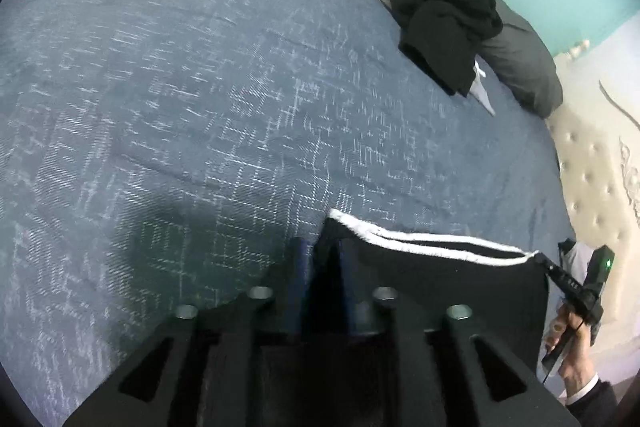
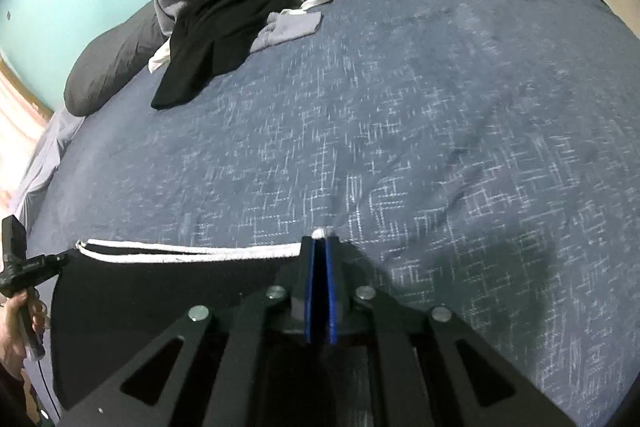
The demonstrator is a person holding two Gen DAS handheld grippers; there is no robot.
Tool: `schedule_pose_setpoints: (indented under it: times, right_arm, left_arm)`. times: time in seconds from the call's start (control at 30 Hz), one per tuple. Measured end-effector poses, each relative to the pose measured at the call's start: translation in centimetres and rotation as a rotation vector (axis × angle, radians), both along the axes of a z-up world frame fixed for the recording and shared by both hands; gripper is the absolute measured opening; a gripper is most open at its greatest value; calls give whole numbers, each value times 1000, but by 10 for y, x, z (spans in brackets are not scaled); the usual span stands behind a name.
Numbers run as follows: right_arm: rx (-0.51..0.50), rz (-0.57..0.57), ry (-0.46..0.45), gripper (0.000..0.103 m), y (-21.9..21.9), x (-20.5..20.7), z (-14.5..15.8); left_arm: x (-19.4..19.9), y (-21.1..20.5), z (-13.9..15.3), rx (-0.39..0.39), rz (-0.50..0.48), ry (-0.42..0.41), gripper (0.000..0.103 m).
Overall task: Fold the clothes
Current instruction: 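Open both tools and release the hem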
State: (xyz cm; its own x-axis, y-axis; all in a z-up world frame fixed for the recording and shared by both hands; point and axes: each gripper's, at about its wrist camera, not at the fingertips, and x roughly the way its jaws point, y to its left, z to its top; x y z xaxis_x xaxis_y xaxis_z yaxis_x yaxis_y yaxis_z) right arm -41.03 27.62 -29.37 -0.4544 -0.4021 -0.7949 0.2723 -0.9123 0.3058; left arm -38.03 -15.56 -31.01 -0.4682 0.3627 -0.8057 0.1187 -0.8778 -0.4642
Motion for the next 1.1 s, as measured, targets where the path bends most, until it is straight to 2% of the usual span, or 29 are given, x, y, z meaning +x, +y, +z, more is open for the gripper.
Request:
schedule_pose_setpoints:
  times: [0.03,0.07,0.1,0.2,0.37,0.43,0.57,0.67,0.73,0.77,0.83,0.9,1.0,1.1]
  right_arm:
    - [-11,-7,0,13,2,1,3]
    - [-24,-23,-3,26,6,5,7]
    - [-42,-35,-1,34,10,9,13]
    - [-79,-29,20,34,21,25,26]
    - [-164,-36,-48,34,44,75,27]
    - [-175,-17,-63,34,51,99,26]
    - [-117,34,-86,34,54,136,19]
    - [-108,14,-163,34,59,148,6]
    - [-141,6,-188,34,62,151,-1]
    - [-157,3,-197,33,64,153,-4]
    - [-163,6,-184,22,66,157,-5]
    - [-175,13,-166,10,67,160,-4]
    - [-196,13,-153,6,70,163,0]
    - [-189,-20,-127,5,79,164,6]
  left_arm:
    - [3,-2,4,-1,5,4,42]
    - [6,-4,8,-1,10,9,43]
    - [11,-6,14,-5,8,17,43]
    - [32,-14,31,-12,4,45,44]
    - [81,-14,40,-5,-28,62,43]
    - [103,-5,39,-24,-71,59,43]
    - [137,3,29,-48,-119,27,43]
    - [153,-5,16,-8,-84,-8,43]
    - [157,-9,11,7,-73,-16,43]
    - [159,-11,9,15,-68,-21,43]
    - [164,-14,4,30,-58,-28,42]
    - [165,-13,2,35,-68,-30,22]
    - [167,-8,2,17,-89,-24,15]
    - [168,-9,5,3,-79,-17,12]
